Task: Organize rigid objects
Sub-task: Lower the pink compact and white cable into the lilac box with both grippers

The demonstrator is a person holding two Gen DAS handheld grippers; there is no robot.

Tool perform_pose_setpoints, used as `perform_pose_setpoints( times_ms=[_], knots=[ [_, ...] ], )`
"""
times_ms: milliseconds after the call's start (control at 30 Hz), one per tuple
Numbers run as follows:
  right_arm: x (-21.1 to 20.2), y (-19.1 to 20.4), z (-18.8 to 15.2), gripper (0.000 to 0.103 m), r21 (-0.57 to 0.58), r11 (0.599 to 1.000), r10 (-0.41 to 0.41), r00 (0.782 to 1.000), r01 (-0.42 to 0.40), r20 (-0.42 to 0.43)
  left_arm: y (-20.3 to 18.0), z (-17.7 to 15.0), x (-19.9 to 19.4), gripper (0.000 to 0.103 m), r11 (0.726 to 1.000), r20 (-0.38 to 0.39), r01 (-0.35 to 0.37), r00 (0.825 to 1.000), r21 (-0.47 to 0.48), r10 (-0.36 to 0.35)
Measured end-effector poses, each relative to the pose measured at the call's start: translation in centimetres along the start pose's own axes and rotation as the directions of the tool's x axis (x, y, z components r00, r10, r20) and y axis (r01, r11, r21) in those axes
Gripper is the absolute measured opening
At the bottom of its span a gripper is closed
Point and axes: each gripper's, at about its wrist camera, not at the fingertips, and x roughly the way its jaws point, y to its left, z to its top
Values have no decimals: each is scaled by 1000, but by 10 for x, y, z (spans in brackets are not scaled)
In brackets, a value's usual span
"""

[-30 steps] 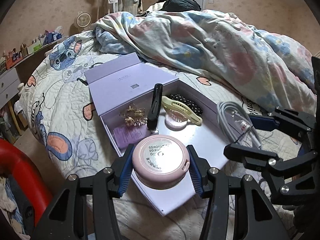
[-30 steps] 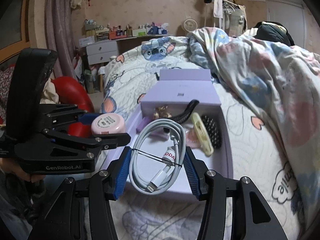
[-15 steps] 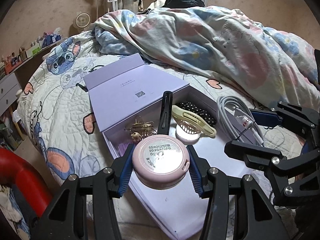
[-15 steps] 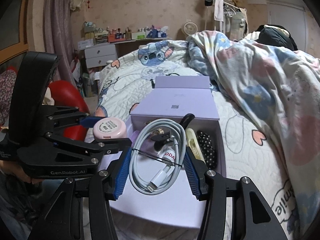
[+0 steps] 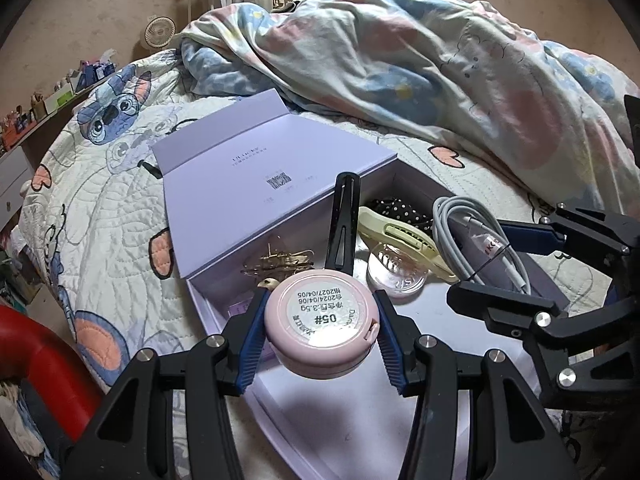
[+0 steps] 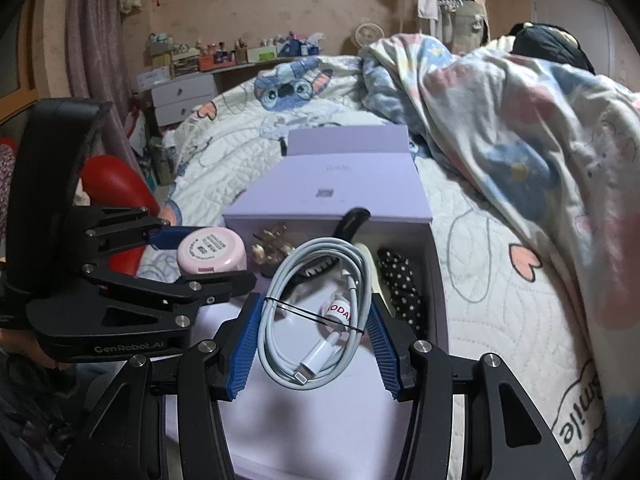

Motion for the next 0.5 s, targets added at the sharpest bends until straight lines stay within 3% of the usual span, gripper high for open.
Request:
perform_pose_setpoints(
  times_ms=[500],
  knots=[
    [29,-10,-15,51,13,999,-28,996,29,-80,-10,-8,33,50,999,-53,12,999,38,-10]
  ],
)
